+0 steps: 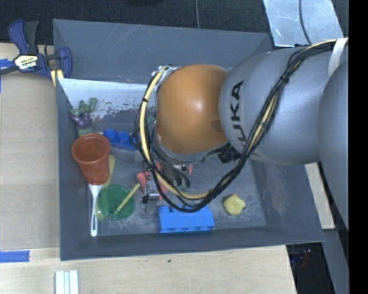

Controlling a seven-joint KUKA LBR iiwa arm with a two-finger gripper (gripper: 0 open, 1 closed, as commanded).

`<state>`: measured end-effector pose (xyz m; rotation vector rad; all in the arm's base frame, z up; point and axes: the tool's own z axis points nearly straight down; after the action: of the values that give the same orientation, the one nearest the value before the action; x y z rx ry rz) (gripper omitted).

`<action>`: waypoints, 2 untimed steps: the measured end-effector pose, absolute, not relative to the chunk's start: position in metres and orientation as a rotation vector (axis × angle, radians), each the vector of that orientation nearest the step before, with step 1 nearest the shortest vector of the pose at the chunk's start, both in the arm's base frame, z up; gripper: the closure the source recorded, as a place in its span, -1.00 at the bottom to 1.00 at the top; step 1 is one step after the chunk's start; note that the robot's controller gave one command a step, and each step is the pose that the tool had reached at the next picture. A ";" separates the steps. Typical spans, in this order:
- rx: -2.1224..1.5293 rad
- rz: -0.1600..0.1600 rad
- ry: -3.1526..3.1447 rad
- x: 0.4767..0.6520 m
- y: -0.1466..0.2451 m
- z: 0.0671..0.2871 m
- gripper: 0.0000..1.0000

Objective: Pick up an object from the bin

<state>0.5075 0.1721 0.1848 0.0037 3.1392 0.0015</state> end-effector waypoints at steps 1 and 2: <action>0.004 0.001 3.139 0.508 0.172 0.184 -1.00; 0.031 0.005 3.133 0.516 0.164 0.123 -1.00</action>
Offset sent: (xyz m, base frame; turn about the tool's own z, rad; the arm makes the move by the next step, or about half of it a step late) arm 0.0111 -0.0150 -0.1032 0.0282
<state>0.5161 0.1636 0.1228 0.0307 3.1325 0.0051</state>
